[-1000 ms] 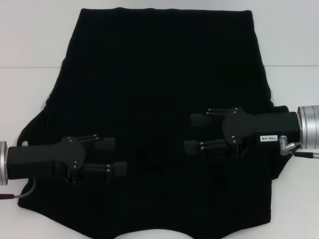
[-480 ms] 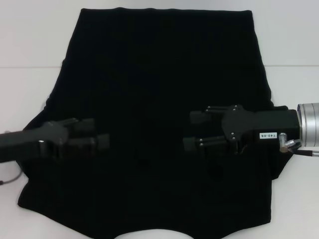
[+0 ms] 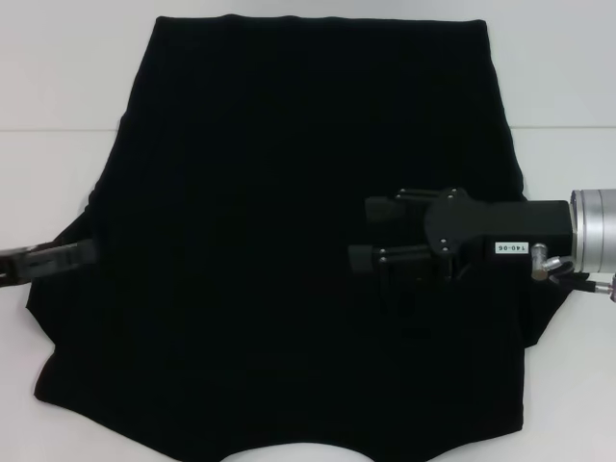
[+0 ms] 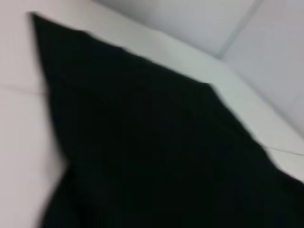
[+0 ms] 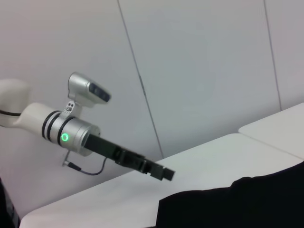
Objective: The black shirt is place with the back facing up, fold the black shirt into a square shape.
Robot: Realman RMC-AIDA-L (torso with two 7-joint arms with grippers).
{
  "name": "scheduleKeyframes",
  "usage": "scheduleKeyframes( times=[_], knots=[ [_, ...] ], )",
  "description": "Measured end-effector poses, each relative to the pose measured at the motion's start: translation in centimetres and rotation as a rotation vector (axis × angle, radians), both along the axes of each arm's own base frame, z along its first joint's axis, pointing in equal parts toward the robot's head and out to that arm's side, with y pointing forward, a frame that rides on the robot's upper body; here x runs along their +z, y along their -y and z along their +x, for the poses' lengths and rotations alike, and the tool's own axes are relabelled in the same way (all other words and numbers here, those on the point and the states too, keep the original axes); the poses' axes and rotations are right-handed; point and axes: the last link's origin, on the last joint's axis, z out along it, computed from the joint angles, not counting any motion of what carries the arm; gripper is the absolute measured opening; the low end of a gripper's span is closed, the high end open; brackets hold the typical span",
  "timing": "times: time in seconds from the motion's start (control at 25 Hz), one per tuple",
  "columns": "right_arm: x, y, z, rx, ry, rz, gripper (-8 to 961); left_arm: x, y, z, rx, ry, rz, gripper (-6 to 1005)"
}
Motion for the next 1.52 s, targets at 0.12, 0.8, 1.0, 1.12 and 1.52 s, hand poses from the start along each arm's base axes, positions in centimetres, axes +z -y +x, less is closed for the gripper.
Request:
scheduleKeyframes(
  times=[0.12, 0.8, 1.0, 1.12, 1.52],
  knots=[
    [0.0, -0.1, -0.1, -0.006, -0.013, 0.007, 882, 0.9, 0.4, -1.6, 0.1, -0.044, 0.025, 920],
    [0.0, -0.1, -0.2, -0.016, -0.035, 0.01, 881, -0.9, -0.3, -3.5, 0.229, -0.143, -0.004, 887],
    [0.1, -0.1, -0.1, -0.018, -0.034, 0.011, 881, -1.3, -0.3, -3.3, 0.218, -0.145, -0.023, 876],
    [0.2, -0.1, -0.1, -0.019, -0.033, 0.012, 881, -1.5, -0.4, -3.1, 0.21, -0.151, -0.037, 870],
    [0.2, -0.1, -0.1, -0.018, -0.033, 0.014, 882, -1.5, -0.4, -3.2, 0.217, -0.17, -0.048, 587]
  ],
)
